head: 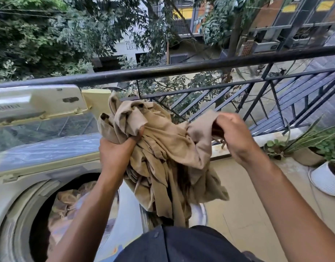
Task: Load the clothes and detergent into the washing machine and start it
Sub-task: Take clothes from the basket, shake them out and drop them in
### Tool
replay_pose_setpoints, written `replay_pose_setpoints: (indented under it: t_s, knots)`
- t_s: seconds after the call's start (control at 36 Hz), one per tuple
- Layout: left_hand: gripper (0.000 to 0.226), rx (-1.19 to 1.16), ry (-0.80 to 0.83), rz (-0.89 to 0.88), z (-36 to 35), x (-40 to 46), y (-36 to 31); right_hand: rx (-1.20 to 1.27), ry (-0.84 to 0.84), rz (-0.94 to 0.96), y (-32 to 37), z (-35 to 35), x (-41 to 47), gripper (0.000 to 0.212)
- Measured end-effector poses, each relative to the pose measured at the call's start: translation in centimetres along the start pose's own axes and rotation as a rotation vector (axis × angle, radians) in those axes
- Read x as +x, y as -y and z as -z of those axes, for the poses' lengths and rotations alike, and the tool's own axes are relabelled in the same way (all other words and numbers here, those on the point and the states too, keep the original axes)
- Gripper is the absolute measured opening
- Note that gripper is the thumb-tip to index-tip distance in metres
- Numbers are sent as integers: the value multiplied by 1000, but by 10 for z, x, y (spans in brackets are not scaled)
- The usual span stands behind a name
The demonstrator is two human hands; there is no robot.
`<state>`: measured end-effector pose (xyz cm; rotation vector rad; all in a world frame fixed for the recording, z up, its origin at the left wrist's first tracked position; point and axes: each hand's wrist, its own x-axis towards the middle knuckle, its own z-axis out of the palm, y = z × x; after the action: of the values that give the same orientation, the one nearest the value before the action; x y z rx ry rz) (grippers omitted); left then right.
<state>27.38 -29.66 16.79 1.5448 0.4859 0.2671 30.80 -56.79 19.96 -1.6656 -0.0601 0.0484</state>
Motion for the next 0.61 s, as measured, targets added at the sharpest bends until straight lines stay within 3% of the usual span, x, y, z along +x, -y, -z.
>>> replay_pose_setpoints:
  t_s: [0.08,0.19,0.31,0.39,0.47,0.56,0.61]
  knots:
    - [97,-3,-53,30,0,1,4,332,29,99,28,4,-6,38]
    - [108,-53,-30,21,-3,3,4,504,163,182,42,-5,-12,36]
    - [90,-49,93,-94,-15,-7,-3,361,269,136,33,-30,-13,34]
    - [63,-15,197,-154,-19,-13,-8,164,344,90,30,-53,-16,30]
    - [62,-27,273,-160,-19,-15,-7,-71,340,209,28,-69,-15,24]
    - [27,37,225,-185,-16,-13,1,-144,346,196,23,-67,-7,29]
    - [22,112,153,-164,-11,-10,7,-90,343,109,25,-55,-2,29]
